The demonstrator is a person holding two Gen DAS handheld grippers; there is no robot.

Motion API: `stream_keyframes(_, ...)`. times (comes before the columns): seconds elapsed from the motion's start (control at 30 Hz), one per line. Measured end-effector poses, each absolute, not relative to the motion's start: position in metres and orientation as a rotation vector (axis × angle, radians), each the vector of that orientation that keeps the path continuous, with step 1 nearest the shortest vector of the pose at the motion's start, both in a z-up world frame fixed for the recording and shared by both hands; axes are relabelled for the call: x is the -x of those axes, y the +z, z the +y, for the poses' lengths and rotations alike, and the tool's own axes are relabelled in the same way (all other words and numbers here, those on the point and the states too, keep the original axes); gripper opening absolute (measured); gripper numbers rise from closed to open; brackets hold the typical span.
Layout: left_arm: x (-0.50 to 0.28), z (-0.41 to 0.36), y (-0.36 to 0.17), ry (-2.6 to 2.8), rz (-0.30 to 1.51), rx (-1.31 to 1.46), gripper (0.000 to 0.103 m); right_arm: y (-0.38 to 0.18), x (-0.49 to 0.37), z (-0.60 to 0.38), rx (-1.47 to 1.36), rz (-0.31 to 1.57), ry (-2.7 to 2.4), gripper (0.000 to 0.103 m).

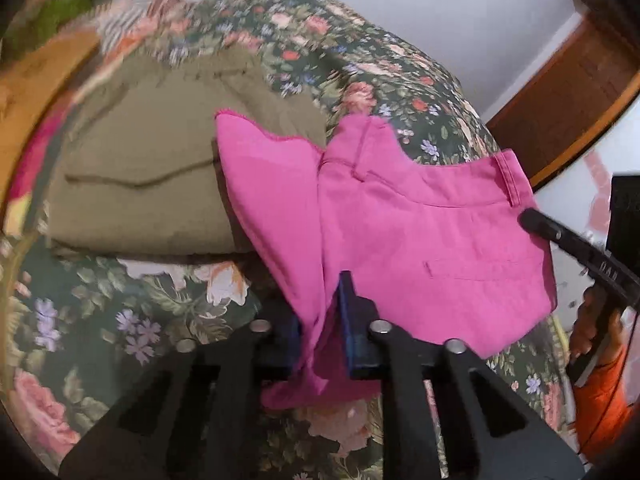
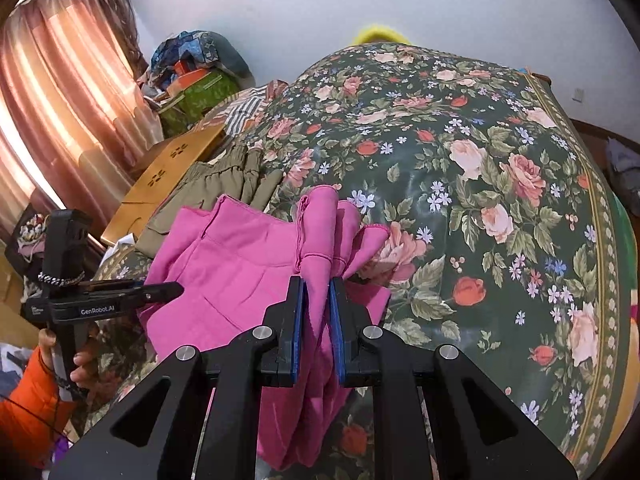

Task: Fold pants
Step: 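Lift the held edge with both grippers and fold it over the pants, then lower the fold onto the pants and open both grippers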

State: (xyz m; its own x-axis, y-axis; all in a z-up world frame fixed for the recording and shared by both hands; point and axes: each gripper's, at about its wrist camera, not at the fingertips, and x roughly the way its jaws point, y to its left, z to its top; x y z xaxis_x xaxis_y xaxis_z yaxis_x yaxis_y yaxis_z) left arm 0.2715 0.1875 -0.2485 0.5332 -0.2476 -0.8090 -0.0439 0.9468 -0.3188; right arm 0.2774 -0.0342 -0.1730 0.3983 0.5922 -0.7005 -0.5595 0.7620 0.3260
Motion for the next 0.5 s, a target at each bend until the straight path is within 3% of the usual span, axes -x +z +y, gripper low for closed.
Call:
stream_keyframes(0.23,-0.265,0.183,-0.211,-0.099,0.919,0.227,0.008,-0.15,-0.275,-0.025,-0.032,0.846,0.764,0.01)
stream_keyframes(0.5,-0.269,0.239,-0.16,-0.027,0.794,0.249,0.008,-0.117,-0.283,0.011,-0.013,0.742,0.816,0.01)
